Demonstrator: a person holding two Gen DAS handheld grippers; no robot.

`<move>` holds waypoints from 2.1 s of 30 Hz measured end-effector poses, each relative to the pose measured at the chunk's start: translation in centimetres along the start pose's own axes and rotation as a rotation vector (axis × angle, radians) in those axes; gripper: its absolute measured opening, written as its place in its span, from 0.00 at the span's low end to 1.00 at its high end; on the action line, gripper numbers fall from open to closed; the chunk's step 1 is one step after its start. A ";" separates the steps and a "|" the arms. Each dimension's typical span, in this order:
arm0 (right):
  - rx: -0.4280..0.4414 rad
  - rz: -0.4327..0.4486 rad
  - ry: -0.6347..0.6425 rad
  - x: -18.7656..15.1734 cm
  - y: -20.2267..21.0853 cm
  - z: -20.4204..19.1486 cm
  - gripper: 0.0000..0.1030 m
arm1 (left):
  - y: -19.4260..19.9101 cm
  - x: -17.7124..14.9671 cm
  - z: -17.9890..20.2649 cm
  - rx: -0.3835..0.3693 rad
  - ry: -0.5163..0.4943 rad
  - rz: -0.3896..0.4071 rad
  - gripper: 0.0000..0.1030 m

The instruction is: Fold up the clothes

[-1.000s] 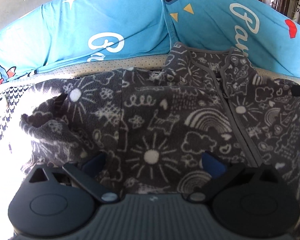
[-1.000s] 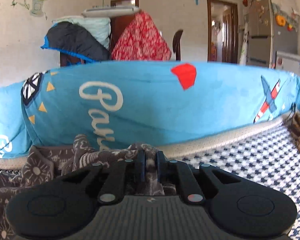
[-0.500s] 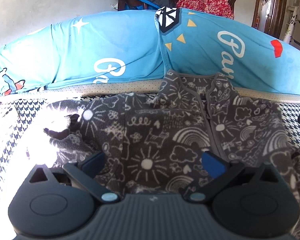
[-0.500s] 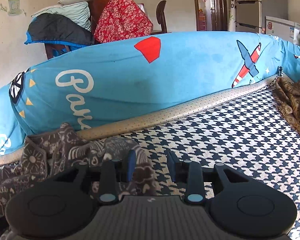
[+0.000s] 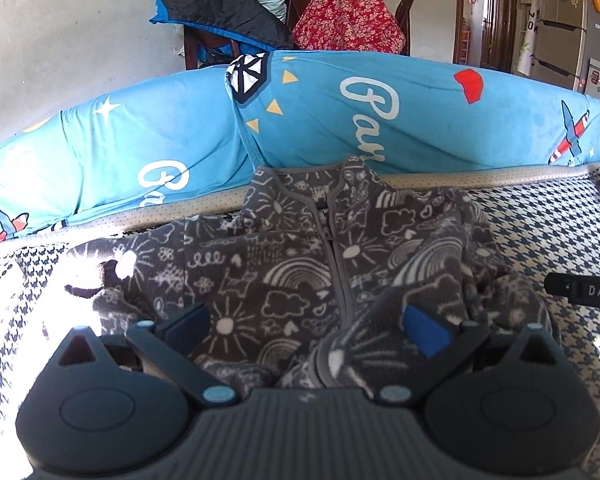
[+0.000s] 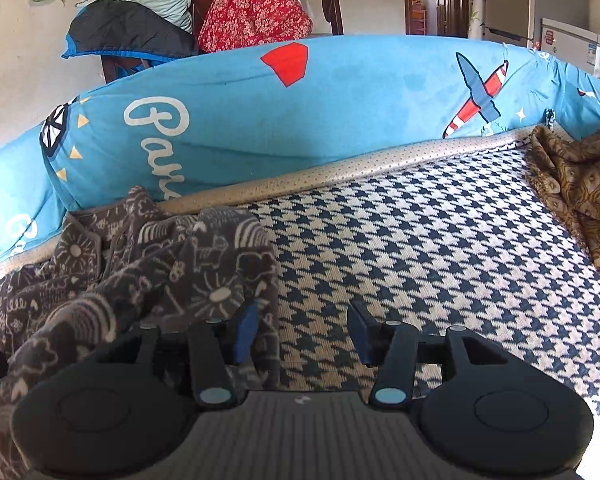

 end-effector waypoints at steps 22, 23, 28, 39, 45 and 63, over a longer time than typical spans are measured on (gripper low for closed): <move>0.142 -0.225 -0.230 -6.9 -0.6 -0.6 0.71 | -3.0 -0.9 -1.4 0.070 0.043 -0.075 1.00; 0.133 -0.214 -0.221 -6.9 -0.6 -0.7 0.70 | -3.0 -0.9 -1.5 0.069 0.045 -0.077 1.00; 0.128 -0.174 -0.171 -6.7 -0.6 -1.4 0.23 | -2.7 -0.7 -1.4 0.069 0.040 -0.071 1.00; -0.234 0.256 -0.050 -1.7 4.9 1.4 0.12 | -2.8 -0.5 -1.7 0.036 0.066 -0.083 1.00; -0.416 0.431 -0.051 0.4 7.3 4.0 0.12 | -2.8 -0.5 -0.7 -0.050 0.046 -0.096 1.00; -0.227 0.065 -0.243 -0.6 6.0 11.2 0.64 | -3.8 -0.7 -0.3 -0.033 0.035 -0.148 1.00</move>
Point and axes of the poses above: each gripper's, at about its wrist camera, not at the fingertips, and y roughly against the way its jaws point, z to its right, x to its top, the point moved 3 cm from there along -y, roughly the way its jaws point
